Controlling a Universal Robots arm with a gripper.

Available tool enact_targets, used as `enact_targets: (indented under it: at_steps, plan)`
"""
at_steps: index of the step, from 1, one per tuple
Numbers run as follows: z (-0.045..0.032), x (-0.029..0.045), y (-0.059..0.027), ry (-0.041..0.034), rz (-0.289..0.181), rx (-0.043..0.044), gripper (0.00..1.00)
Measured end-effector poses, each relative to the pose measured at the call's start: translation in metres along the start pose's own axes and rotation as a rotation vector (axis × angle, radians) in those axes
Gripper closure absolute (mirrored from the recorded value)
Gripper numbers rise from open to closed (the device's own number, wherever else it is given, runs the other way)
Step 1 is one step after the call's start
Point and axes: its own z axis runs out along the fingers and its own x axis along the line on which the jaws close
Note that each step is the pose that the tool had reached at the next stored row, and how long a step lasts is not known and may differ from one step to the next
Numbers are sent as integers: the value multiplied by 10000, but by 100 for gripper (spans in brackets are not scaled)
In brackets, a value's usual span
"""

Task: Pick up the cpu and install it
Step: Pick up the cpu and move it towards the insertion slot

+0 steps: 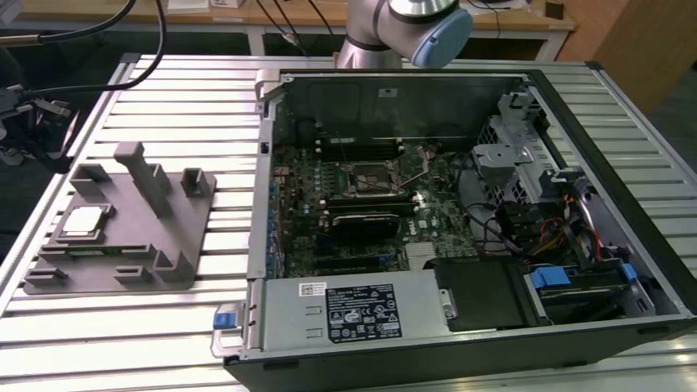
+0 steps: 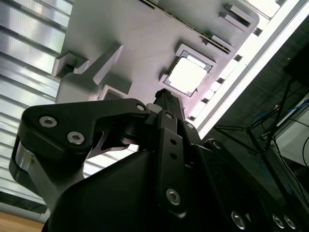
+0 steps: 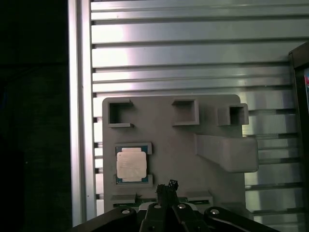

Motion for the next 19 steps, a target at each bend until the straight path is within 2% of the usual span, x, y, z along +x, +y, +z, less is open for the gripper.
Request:
enact_targets:
  at_steps: [11, 19]
  plan:
    - [34, 26, -4, 1, 0, 1, 89]
    - [108, 67, -12, 1, 0, 1, 89]
